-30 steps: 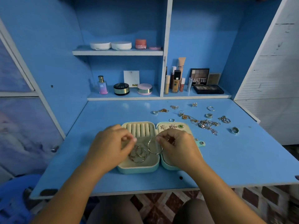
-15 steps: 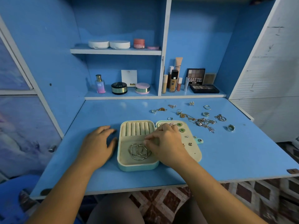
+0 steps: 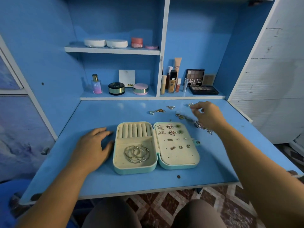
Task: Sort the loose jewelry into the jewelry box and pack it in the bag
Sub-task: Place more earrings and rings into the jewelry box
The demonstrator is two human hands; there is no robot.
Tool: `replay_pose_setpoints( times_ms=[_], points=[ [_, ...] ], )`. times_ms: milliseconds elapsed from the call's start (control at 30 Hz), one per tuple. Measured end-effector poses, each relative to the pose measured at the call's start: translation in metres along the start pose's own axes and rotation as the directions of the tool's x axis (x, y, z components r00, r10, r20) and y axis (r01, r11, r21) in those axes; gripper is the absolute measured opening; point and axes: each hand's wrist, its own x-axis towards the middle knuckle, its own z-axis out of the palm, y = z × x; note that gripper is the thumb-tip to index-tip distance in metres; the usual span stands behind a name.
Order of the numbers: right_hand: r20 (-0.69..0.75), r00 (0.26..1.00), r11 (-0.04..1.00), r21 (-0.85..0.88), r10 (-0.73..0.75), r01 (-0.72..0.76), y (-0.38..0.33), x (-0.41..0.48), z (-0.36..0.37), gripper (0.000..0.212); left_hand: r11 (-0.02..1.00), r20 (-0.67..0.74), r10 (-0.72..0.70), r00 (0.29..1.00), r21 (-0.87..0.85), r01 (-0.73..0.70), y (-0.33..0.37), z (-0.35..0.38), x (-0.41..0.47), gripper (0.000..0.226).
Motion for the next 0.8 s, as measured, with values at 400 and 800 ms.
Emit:
replay_pose_setpoints(
  times_ms=[400, 800],
  points=[
    [0.208, 0.957, 0.892, -0.444, 0.201, -0.091, 0.069, 0.082, -0.01, 0.041, 1.0, -0.03, -0.011, 0.999, -0.017, 0.01, -0.001, 0.003, 0.004, 0.038],
    [0.205, 0.938, 0.945, -0.231, 0.278, -0.23, 0.077, 0.089, -0.014, 0.033, 1.0, -0.038, -0.004, 0.999, 0.0, 0.004, -0.002, 0.004, 0.005, 0.037]
  ],
)
